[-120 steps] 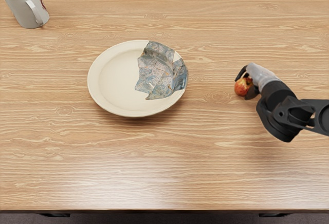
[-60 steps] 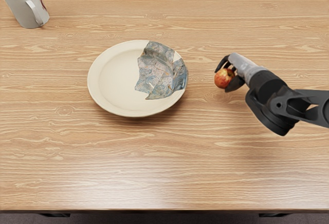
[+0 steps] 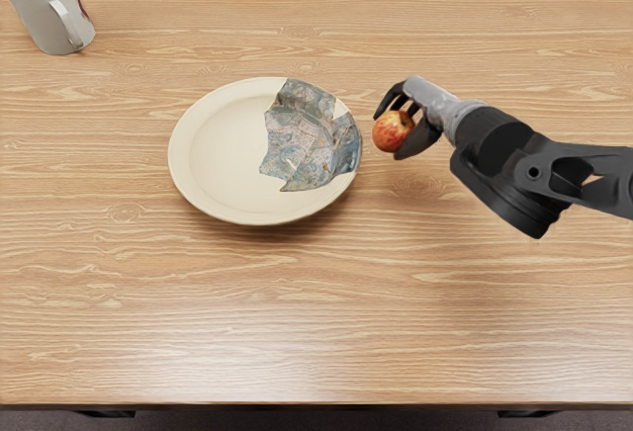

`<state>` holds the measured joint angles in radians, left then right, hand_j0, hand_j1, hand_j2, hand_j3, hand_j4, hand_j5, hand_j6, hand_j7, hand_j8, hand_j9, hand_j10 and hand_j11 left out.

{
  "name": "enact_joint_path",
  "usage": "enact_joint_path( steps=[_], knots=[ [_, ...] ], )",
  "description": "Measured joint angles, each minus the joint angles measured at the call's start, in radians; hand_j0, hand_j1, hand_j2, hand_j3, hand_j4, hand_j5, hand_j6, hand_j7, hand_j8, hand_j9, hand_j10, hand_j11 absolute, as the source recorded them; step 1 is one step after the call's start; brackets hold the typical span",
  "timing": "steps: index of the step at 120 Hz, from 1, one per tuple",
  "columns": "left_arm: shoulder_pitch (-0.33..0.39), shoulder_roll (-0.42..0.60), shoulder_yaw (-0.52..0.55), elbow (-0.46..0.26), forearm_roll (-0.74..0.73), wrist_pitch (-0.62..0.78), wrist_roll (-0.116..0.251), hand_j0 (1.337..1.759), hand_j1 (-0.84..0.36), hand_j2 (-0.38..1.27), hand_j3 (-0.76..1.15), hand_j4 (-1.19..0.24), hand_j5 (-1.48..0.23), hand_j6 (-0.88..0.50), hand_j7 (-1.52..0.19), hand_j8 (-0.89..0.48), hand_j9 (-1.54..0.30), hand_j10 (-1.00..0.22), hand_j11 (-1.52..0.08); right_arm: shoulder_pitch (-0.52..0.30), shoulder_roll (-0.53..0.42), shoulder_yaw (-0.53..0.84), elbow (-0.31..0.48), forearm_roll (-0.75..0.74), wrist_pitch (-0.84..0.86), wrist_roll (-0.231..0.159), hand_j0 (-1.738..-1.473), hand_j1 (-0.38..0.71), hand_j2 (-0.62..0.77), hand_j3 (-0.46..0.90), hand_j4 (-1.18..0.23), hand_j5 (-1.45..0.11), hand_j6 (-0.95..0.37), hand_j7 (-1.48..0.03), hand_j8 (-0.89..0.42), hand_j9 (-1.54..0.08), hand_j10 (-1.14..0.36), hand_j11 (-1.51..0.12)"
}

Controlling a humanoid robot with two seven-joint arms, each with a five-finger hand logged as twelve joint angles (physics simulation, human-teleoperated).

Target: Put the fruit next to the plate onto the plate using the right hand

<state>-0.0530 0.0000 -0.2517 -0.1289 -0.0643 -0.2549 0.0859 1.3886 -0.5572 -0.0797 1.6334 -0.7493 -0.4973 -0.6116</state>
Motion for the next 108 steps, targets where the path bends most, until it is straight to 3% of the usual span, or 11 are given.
enact_joint_path(
  steps=[57,86,108],
  knots=[
    [0.002,0.0,0.0,0.001,0.001,0.0,0.0,1.658,0.35,0.0,0.0,0.0,0.0,0.0,0.0,0.0,0.0,0.0,0.0,0.109,0.143,0.055,-0.013,0.095,0.034,-0.001,-1.652,0.3,0.15,0.0,-0.47,-0.99,-0.32,-0.93,-0.41,-0.97,-0.7,-0.97],
    [0.001,0.0,0.0,0.002,0.002,0.0,0.0,1.658,0.35,0.0,0.0,0.0,0.0,0.0,0.0,0.0,0.0,0.0,0.0,0.125,0.259,0.056,-0.095,0.101,0.034,0.0,-1.648,0.27,0.11,0.0,-0.48,-1.03,-0.34,-0.96,-0.41,-1.01,-0.71,-1.01],
    [0.001,0.0,0.001,0.002,0.001,0.0,0.0,1.658,0.35,0.0,0.0,0.0,0.0,0.0,0.0,0.0,0.0,0.0,0.0,0.103,0.339,0.055,-0.218,0.09,0.057,-0.001,-1.649,0.34,0.24,0.0,-0.46,-1.03,-0.31,-0.97,-0.38,-1.0,-0.72,-1.0]
  ],
)
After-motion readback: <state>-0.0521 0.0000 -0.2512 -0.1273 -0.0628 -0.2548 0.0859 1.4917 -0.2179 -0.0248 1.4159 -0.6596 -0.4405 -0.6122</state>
